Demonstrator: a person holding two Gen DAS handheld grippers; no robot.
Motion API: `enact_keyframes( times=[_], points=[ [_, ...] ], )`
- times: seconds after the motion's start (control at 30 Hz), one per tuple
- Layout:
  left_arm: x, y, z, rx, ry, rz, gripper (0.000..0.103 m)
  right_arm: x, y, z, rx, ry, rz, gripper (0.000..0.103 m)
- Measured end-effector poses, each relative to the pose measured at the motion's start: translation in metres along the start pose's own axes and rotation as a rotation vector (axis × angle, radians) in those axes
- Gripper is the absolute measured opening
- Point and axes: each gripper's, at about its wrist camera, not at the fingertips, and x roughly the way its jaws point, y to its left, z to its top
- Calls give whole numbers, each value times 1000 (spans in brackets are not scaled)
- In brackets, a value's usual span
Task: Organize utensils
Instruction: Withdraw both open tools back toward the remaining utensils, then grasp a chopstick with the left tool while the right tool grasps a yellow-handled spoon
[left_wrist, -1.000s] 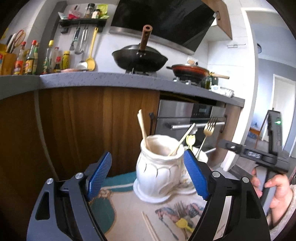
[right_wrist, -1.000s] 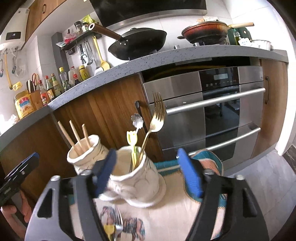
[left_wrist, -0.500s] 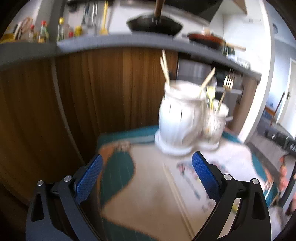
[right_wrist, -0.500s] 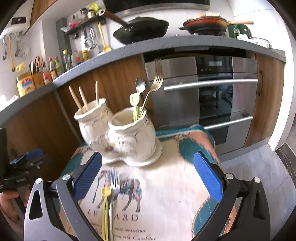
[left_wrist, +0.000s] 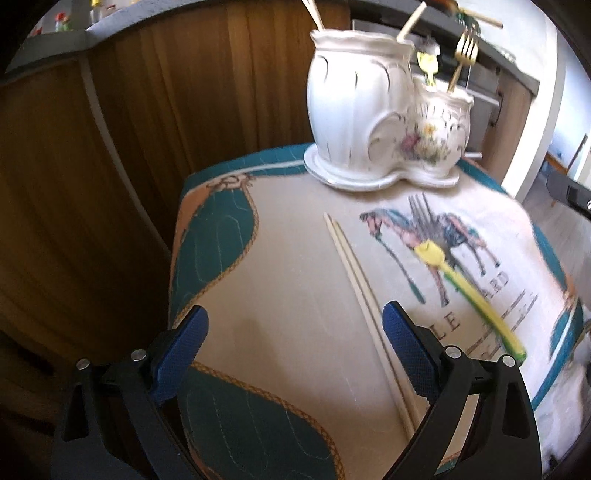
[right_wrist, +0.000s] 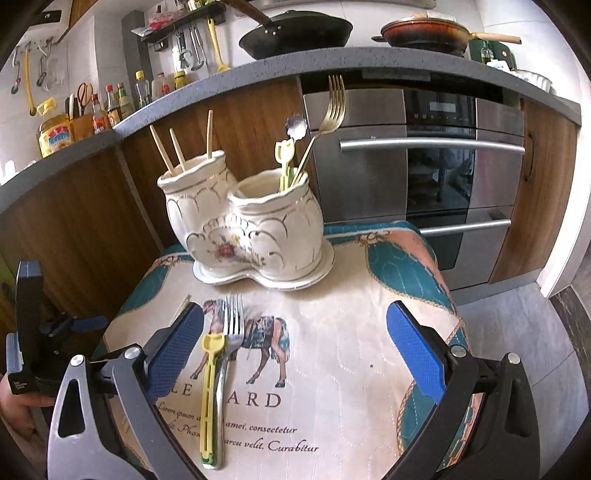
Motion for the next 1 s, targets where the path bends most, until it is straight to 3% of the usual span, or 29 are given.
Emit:
enact_keyframes(
  times=[0.43,0.53,0.6,0.67,0.8,0.93,1.0],
  points=[
    [18,-9,0,39,56,1,91,3,-4,-4,8,4,9,98],
    [22,-16,4,64,66,-24,75,4,-4,-5,4,9,12,98],
    [21,-18,8,82,75,-69,47,5,-2,-5,-6,17,24,98],
    [22,-17,10,97,77,-72,30,5,1,-6,-27,26,33,98],
    [23,-12,12,110,90,-75,8,10,12,-9,-80,63,58,98],
    [21,-7,11,99,85,-81,5,16,32,-16,-161,106,83,94],
    [20,-8,9,105,82,-80,5,20,42,-19,-204,134,95,83]
  ],
)
